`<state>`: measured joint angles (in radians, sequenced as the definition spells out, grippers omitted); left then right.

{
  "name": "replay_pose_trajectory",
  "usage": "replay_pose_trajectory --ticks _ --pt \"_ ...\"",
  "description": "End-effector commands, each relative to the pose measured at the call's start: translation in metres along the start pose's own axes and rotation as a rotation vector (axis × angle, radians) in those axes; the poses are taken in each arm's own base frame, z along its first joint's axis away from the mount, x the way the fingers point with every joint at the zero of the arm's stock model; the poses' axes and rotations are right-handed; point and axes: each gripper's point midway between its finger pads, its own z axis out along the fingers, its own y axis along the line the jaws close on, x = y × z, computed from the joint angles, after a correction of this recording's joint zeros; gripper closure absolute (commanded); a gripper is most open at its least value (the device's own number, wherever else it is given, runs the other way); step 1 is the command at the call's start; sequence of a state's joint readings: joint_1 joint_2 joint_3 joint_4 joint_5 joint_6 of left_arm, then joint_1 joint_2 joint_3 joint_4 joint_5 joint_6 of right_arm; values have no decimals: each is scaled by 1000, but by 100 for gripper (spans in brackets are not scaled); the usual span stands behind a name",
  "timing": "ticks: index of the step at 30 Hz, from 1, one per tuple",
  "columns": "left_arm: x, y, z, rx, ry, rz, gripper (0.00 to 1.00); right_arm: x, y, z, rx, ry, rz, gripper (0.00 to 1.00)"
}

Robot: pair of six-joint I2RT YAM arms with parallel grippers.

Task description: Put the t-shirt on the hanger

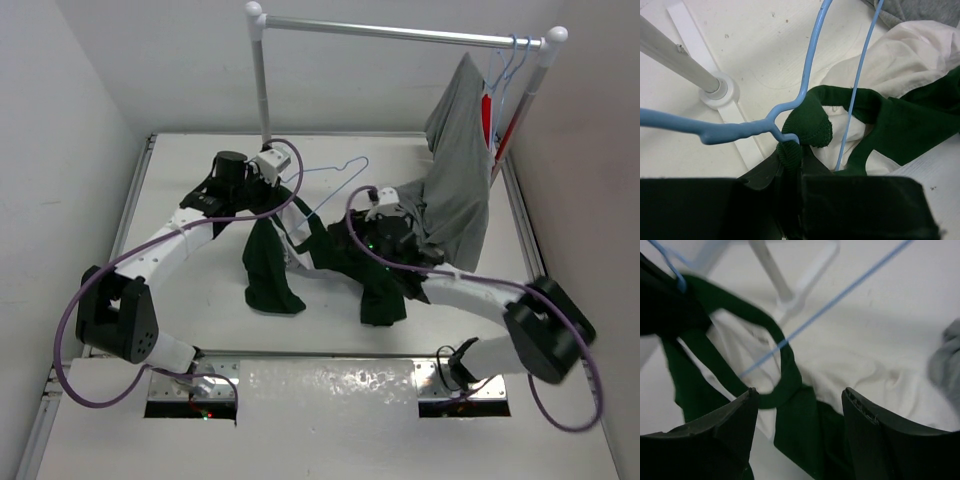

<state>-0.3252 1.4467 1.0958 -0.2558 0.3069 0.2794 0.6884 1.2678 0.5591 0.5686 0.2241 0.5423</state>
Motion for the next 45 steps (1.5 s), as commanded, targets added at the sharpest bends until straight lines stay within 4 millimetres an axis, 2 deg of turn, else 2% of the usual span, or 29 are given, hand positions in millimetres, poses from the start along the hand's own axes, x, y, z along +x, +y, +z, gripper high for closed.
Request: replay_pose_trajectory --ticks 1,2,4,5,7,10,14,15,17,19,22,23,24,25,26,27,28,29,30,33,34,35,36,38,39,40,43,45 --pt "-18 7 0 -18 -68 -15 100 4 40 33 -108 25 114 34" --pt "-18 7 0 -16 -68 -15 100 24 39 44 -108 76 111 34" --pt "-18 6 -1 -13 -69 -12 100 18 50 60 -136 61 125 36" --pt "-17 5 -1 -9 -68 -13 100 31 48 69 -128 94 124 36" --pt "-17 3 -2 -2 -71 -9 100 42 46 80 -104 123 138 37" --pt "-18 4 -2 -4 -77 -6 100 53 43 85 -98 128 177 40" --pt "-21 4 -3 -1 -89 -10 100 81 28 93 -30 155 267 49" --pt "-23 2 -5 10 -97 -11 100 93 17 95 5 172 277 52" --pt "-24 1 -7 24 -101 -17 100 103 10 97 26 195 319 56" --pt "-27 4 -11 33 -115 -25 100 112 -2 96 47 204 334 67" --pt "-27 13 -19 30 -124 -16 100 109 -18 85 86 190 342 100" --pt "-26 14 -23 47 -120 20 100 107 -28 80 113 183 336 100" --pt "-20 22 -27 48 -119 33 100 111 -49 68 163 189 341 100" --pt "-22 16 -35 101 -142 126 100 95 -53 62 159 155 354 100" --pt "-11 15 -38 125 -134 170 100 87 -62 56 170 130 374 100" --pt "-5 13 -40 133 -129 216 100 89 -87 42 219 123 389 100" --pt "-4 18 -45 92 -129 267 100 81 -95 36 228 100 393 100" --pt "2 21 -46 80 -115 340 100 69 -100 27 235 84 371 100" --pt "12 22 -45 78 -87 367 100 65 -113 20 269 81 358 100" --pt "42 30 -41 45 19 454 100 51 -120 11 270 98 301 100" --pt "47 32 -39 30 37 500 100 48 -121 9 265 98 293 100" --pt "61 25 -33 37 74 532 100 38 -121 5 254 83 298 100" --pt "65 35 -32 -38 111 571 100 34 -122 4 248 76 299 100" --pt "76 34 -25 -105 158 612 100 18 -121 0 233 58 266 100" --pt "76 47 -26 -190 188 623 100 13 -120 -2 231 59 239 100" --pt "78 52 -25 -210 208 630 100 21 -125 -8 257 117 184 100" --pt "87 69 -28 -298 264 708 100 6 -130 -16 295 150 58 100" --pt "85 80 -31 -368 283 744 100 -3 -134 -20 319 160 -4 100"
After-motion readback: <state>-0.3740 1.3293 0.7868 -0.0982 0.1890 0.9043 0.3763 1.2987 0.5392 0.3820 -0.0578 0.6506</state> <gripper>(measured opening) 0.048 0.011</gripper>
